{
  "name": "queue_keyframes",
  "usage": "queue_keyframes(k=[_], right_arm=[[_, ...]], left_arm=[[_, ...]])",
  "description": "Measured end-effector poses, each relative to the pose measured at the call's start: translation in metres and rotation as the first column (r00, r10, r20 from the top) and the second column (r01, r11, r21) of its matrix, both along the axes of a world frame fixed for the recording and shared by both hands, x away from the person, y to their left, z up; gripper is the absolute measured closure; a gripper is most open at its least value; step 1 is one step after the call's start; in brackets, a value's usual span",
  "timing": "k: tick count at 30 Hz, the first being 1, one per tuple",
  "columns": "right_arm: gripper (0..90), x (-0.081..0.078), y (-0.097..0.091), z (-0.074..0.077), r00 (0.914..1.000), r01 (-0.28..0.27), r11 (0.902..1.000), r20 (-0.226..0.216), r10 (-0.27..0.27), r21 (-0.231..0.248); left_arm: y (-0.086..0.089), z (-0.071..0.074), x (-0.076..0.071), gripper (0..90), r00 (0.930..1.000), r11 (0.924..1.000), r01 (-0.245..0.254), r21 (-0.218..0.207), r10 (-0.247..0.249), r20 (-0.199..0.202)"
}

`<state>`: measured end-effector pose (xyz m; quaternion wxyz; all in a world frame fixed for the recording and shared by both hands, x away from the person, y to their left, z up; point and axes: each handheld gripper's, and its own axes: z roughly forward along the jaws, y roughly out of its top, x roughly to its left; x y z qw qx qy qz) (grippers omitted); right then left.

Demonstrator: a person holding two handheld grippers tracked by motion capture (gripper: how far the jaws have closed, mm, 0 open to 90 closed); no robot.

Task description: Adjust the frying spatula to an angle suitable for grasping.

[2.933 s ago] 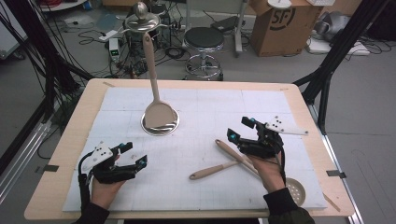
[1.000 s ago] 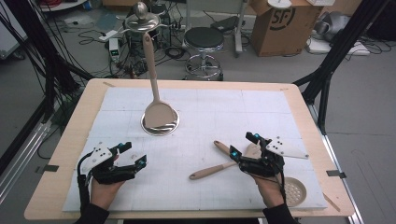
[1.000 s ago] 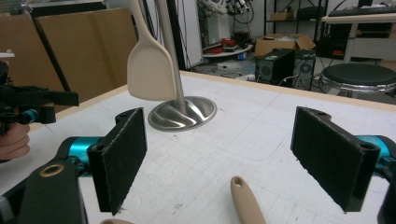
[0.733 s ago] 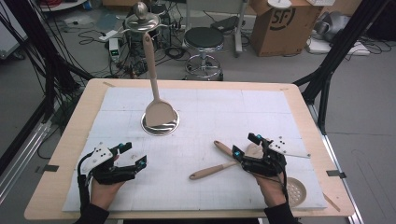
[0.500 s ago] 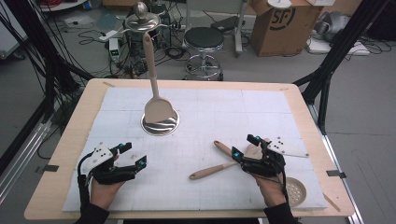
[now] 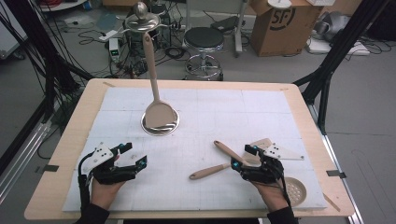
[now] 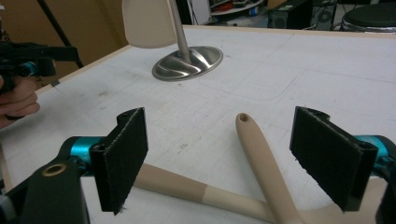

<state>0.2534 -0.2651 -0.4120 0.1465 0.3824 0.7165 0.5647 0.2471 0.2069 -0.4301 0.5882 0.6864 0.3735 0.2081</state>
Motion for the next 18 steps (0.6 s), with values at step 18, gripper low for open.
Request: queue_keyframes(k=[18], right_arm=[[35.1,0.004,0.010,0.005,0.9960,-0.056,0.9961,-0.074,0.051,-0.068]], left_arm=[[0.000,-0.001,0.001,19.8,1.0000,1.0000,0.003,-0.004,-0.003,-0.005]])
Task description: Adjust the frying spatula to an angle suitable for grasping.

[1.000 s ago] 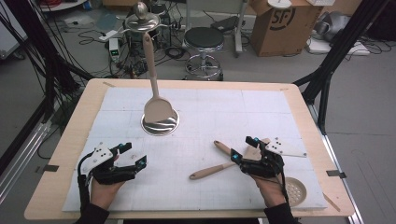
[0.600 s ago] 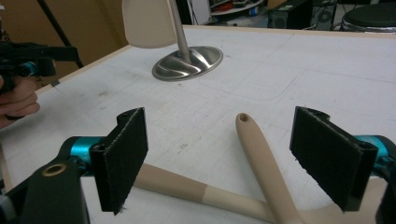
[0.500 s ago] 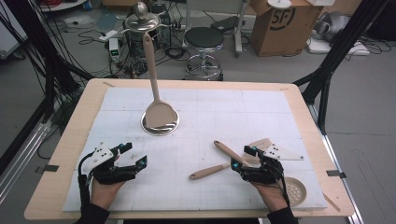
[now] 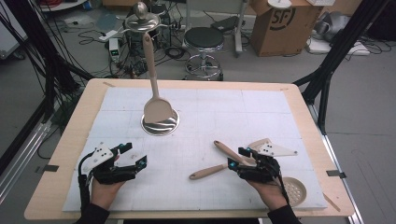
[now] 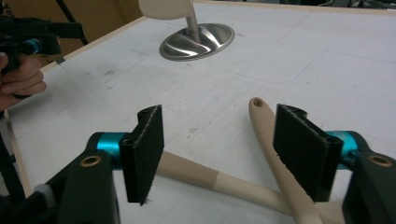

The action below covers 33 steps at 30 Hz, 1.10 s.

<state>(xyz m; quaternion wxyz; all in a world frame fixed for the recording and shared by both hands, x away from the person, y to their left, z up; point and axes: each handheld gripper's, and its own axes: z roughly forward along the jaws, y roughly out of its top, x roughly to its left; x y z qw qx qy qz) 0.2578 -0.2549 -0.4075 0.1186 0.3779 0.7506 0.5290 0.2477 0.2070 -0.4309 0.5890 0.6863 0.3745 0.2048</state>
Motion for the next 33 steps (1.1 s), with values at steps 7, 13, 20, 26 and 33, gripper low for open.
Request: queue_keyframes(k=[7,13,20,26,33], right_arm=[[44.2,0.005,0.006,0.000,0.9995,-0.015,0.9995,-0.028,0.014,-0.027],[49.8,0.008,0.007,0.001,0.9986,-0.026,0.9990,-0.046,0.024,-0.037],[64.4,0.010,0.012,0.000,0.9972,-0.041,0.9987,-0.064,0.039,-0.030],[77.1,0.015,0.025,-0.002,0.9910,-0.101,0.9939,-0.092,0.097,-0.044],[87.9,0.017,0.029,-0.005,0.9853,-0.128,0.9908,-0.121,0.121,-0.046]], left_arm=[[0.000,0.000,0.000,19.8,1.0000,1.0000,-0.003,0.000,0.003,0.003],[0.000,0.000,0.000,19.8,1.0000,1.0000,-0.001,-0.001,0.001,0.003],[-0.001,0.000,0.000,19.8,1.0000,1.0000,0.000,0.000,0.000,0.001],[0.000,0.001,-0.001,19.9,1.0000,1.0000,0.004,0.005,-0.004,0.004],[0.000,0.001,-0.001,19.9,1.0000,1.0000,0.003,0.002,-0.003,0.004]])
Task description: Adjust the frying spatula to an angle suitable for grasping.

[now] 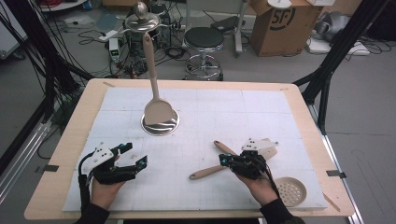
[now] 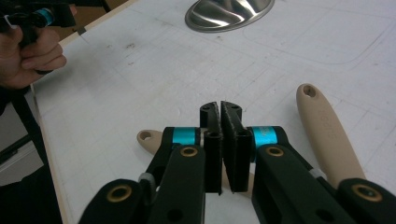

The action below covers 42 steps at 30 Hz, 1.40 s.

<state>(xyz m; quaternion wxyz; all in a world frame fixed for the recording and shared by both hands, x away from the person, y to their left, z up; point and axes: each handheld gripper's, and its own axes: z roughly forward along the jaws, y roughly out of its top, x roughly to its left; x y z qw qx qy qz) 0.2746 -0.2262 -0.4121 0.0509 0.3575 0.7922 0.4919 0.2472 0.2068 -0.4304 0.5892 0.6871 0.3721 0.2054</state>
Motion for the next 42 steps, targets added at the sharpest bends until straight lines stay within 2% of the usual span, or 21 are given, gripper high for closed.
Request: queue_keyframes(k=[3,7,9,14,21,23,26,31,34,37,42], right_arm=[[88.9,-0.001,0.004,-0.004,0.9995,-0.023,0.9995,-0.020,0.023,0.019],[89.1,-0.006,0.023,-0.013,0.9955,-0.088,0.9961,-0.038,0.088,-0.011],[89.1,-0.006,0.029,-0.016,0.9933,-0.108,0.9941,-0.043,0.108,-0.009],[89.1,-0.009,0.039,-0.027,0.9829,-0.160,0.9868,-0.097,0.157,-0.024],[89.1,-0.013,0.051,-0.044,0.9671,-0.208,0.9759,-0.163,0.195,-0.066],[89.1,-0.012,0.054,-0.044,0.9674,-0.210,0.9729,-0.164,0.193,-0.096],[89.2,-0.008,0.055,-0.044,0.9640,-0.213,0.9735,-0.180,0.195,-0.084],[89.4,-0.006,0.056,-0.044,0.9667,-0.210,0.9740,-0.167,0.194,-0.085],[89.4,-0.002,0.058,-0.043,0.9725,-0.193,0.9781,-0.147,0.181,-0.077],[89.6,0.003,0.060,-0.043,0.9735,-0.188,0.9798,-0.146,0.176,-0.069],[89.6,0.001,0.063,-0.042,0.9791,-0.180,0.9782,-0.115,0.167,-0.105]], left_arm=[[0.000,0.000,0.000,19.9,1.0000,1.0000,0.002,0.002,-0.002,0.002],[-0.001,0.000,0.000,19.9,1.0000,1.0000,0.001,0.003,-0.001,0.002],[-0.001,0.000,0.000,19.9,1.0000,1.0000,0.002,0.001,-0.002,0.000],[-0.001,0.000,0.000,19.9,1.0000,1.0000,-0.002,0.003,0.002,0.001],[-0.001,0.000,0.000,19.9,1.0000,1.0000,0.000,0.003,0.000,0.004],[-0.001,0.000,0.000,19.9,1.0000,1.0000,0.002,0.004,-0.002,0.004],[-0.001,0.000,0.000,20.0,1.0000,1.0000,0.003,0.002,-0.003,0.006],[-0.002,0.000,0.000,20.0,1.0000,1.0000,0.004,0.002,-0.004,0.003],[-0.002,0.000,0.000,20.0,1.0000,1.0000,0.006,0.005,-0.006,0.004],[-0.002,0.000,0.000,20.0,1.0000,1.0000,0.004,0.003,-0.004,0.004],[-0.002,0.000,0.000,20.0,1.0000,1.0000,0.005,0.003,-0.005,0.001]])
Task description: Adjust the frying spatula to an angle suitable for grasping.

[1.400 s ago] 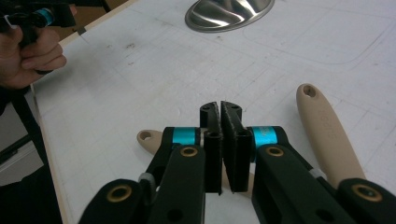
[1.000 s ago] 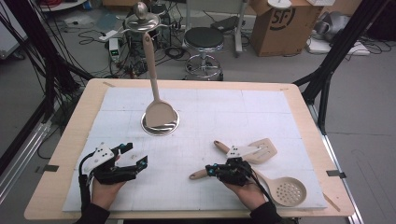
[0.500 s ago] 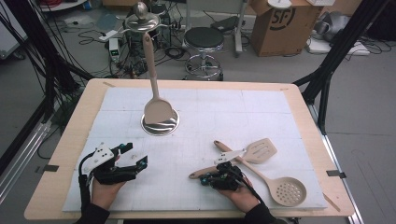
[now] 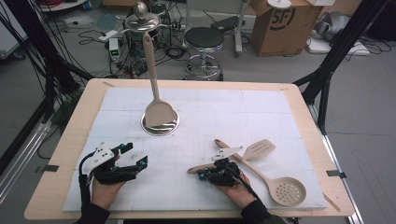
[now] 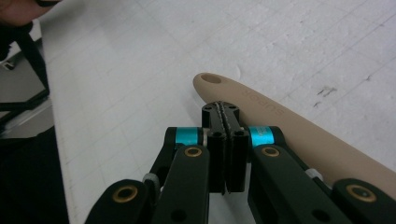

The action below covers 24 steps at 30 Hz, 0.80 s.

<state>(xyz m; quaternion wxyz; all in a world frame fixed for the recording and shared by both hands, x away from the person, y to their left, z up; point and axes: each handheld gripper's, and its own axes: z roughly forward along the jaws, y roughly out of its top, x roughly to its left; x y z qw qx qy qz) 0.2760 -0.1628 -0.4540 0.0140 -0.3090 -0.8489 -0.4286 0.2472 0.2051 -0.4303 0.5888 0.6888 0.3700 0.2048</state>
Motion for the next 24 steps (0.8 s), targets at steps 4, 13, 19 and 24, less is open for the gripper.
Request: queue_keyframes(k=[4,13,19,24], right_arm=[[89.8,0.004,0.003,-0.001,0.9999,0.015,0.9999,0.007,-0.015,0.005],[89.8,0.022,0.011,-0.002,0.9984,0.055,0.9984,0.011,-0.055,0.015],[89.8,0.035,0.016,-0.001,0.9961,0.088,0.9960,0.007,-0.089,0.014],[89.8,0.046,0.018,-0.002,0.9931,0.117,0.9926,-0.007,-0.117,0.031]], left_arm=[[0.000,0.000,0.000,20.0,1.0000,1.0000,0.001,-0.001,-0.001,0.003],[0.000,0.000,0.000,20.0,1.0000,1.0000,-0.002,-0.002,0.002,0.003],[0.000,0.000,0.000,20.0,1.0000,1.0000,-0.002,-0.003,0.002,0.004],[0.001,0.000,0.000,20.0,1.0000,1.0000,-0.003,-0.001,0.003,0.004]])
